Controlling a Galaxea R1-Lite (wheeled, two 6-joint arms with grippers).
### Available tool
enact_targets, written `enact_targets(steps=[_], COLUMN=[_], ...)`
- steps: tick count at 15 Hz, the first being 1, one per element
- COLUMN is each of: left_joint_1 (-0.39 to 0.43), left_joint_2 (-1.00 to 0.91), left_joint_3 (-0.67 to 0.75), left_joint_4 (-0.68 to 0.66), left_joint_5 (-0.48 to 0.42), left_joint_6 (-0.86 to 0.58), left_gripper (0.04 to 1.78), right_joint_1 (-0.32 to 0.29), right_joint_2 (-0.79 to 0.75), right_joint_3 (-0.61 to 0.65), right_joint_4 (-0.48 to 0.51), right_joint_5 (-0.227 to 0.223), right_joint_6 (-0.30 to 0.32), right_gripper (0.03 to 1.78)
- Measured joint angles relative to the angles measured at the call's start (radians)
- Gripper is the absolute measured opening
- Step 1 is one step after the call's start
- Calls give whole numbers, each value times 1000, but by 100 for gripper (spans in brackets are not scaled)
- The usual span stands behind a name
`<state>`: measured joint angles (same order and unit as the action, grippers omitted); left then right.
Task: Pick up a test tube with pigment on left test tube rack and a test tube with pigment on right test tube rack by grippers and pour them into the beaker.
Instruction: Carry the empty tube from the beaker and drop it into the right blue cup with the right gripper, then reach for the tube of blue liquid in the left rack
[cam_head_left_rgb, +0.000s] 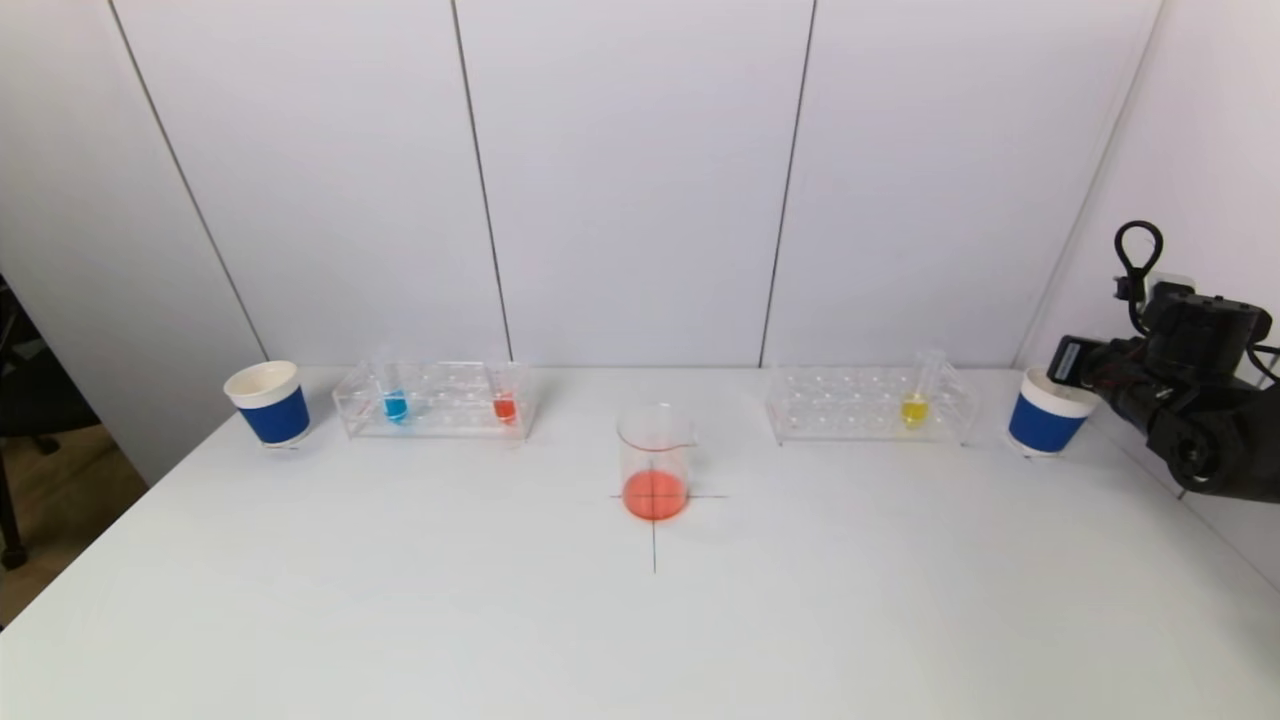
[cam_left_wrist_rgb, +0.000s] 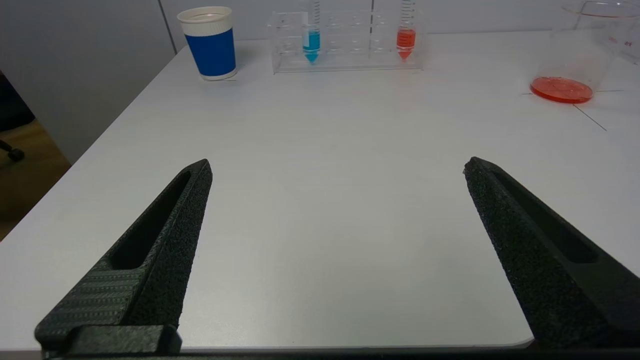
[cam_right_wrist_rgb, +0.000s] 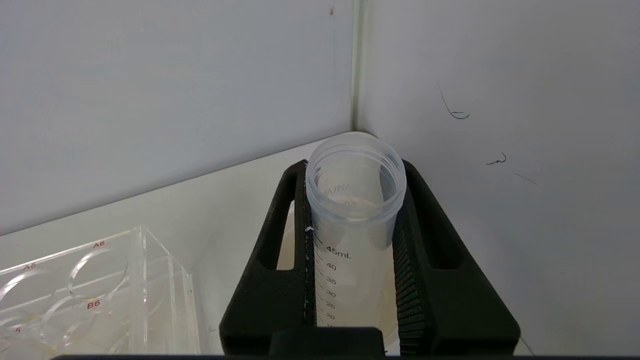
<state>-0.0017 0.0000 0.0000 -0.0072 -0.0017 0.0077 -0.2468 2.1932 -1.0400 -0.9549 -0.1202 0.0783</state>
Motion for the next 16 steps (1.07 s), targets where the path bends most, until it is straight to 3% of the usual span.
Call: enact_targets(steps=[4, 7, 9, 13, 16], left_joint_1=[0, 0, 0, 0, 0], left_joint_2=[0, 0, 0, 0, 0], left_joint_3=[0, 0, 0, 0, 0], left_joint_4=[0, 0, 0, 0, 0], left_joint_5=[0, 0, 0, 0, 0], left_joint_6=[0, 0, 0, 0, 0], left_gripper=[176, 176, 176, 176, 176], right_joint_1=[0, -1, -1, -2, -2], right_joint_2=[0, -1, -1, -1, -2], right_joint_3=[0, 1, 3, 4, 3], right_joint_4=[0, 1, 1, 1, 0], right_joint_5=[-2, 0, 0, 0, 0], right_joint_6=[7, 16, 16, 16, 16], right_gripper=[50, 60, 78, 141, 170])
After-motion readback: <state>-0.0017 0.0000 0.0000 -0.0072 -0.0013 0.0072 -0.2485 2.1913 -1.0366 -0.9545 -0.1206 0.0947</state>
